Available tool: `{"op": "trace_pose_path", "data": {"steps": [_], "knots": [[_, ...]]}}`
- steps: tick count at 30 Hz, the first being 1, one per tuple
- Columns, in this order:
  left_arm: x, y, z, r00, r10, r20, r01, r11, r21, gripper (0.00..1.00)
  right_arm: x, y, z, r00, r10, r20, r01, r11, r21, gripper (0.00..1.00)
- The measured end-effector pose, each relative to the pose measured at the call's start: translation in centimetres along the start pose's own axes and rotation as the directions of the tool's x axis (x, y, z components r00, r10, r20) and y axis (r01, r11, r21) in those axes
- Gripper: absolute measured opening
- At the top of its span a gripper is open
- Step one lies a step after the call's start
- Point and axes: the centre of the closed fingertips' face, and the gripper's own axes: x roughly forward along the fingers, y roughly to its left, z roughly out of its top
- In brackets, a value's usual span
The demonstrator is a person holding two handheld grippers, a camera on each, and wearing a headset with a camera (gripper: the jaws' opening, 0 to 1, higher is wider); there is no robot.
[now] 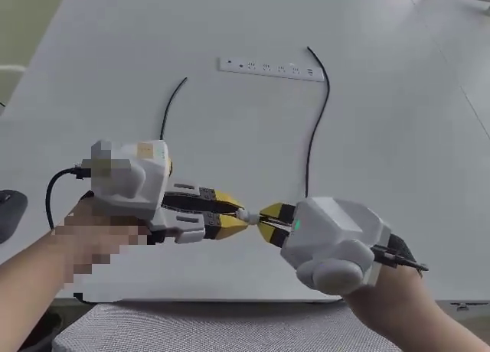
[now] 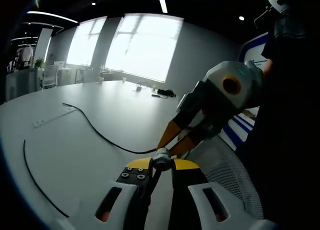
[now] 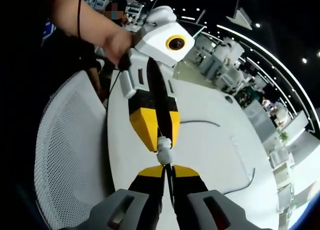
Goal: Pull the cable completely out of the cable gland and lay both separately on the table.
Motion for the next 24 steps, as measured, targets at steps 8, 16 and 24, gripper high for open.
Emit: {"op": "trace_pose_path", "data": {"steps": [8, 16, 24], "knots": [[0.2, -0.1, 0.1, 1.0000, 0.005, -0.002, -0.005, 1.000, 0.003, 0.15, -0.1, -0.2, -0.3, 1.0000, 0.008, 0.004, -0.008, 1.000, 0.019, 0.00], [0.2, 0.2, 0.3, 0.9997, 0.025, 0.004, -0.025, 1.000, 0.007, 0.15, -0.3, -0.9, -1.1, 1.0000, -0.003, 0.001, 0.003, 0.997, 0.078, 0.00], [0.3, 0.4, 0.9, 0.9993, 0.033, 0.018, -0.033, 0.999, -0.001, 0.15, -0.5, -2.0, -2.7, 0.9991, -0.029, -0.031, 0.035, 0.982, 0.184, 0.00]]}}
